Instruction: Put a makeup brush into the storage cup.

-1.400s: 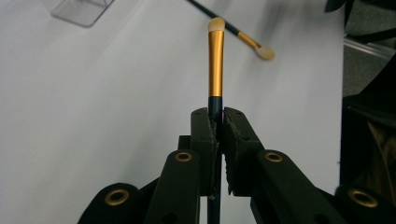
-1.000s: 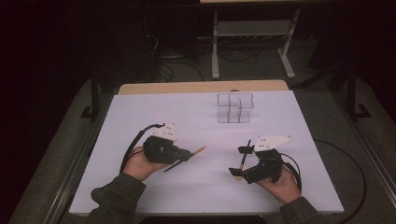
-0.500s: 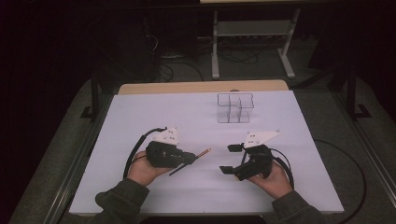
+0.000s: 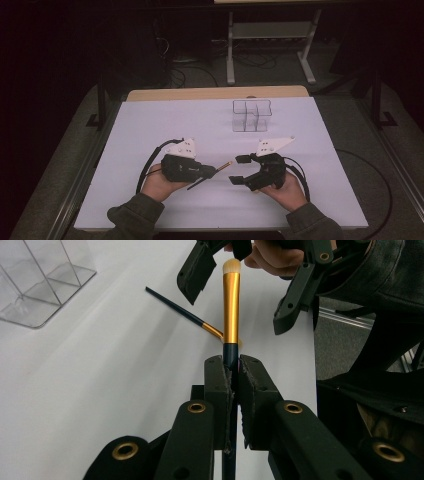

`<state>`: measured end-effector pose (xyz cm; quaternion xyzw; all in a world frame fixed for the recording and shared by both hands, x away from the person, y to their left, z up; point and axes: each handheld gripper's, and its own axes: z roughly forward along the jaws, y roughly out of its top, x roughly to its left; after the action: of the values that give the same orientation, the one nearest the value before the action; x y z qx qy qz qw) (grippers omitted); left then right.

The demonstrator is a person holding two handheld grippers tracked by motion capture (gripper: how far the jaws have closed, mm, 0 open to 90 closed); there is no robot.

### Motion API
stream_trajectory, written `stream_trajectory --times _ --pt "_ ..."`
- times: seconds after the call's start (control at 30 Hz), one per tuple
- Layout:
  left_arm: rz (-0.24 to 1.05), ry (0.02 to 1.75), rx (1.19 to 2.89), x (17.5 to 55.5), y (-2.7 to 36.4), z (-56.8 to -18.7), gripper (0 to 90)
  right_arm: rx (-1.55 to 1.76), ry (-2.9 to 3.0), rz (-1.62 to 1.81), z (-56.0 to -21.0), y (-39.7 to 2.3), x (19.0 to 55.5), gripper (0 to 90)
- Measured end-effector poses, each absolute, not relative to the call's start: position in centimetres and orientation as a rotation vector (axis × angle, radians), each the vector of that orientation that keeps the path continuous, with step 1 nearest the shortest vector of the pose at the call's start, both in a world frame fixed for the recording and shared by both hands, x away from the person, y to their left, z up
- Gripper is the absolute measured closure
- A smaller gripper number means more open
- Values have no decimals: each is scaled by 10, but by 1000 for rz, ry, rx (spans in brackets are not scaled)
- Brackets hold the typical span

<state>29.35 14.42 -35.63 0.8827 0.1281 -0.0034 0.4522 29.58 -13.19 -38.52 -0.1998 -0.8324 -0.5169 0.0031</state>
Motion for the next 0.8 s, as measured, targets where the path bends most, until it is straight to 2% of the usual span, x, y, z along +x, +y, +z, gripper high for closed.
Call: stream_trajectory --times 0.2,0.5,0.8 --pt "-7 316 2167 291 143 -359 832 -590 -2611 -1604 -385 -127 295 327" --pt "-11 318 2161 289 140 -365 832 -537 -2556 -1608 -384 -125 296 526" --pt "-18 314 2167 290 138 -365 832 -522 -2499 -1627 -384 -126 298 654"
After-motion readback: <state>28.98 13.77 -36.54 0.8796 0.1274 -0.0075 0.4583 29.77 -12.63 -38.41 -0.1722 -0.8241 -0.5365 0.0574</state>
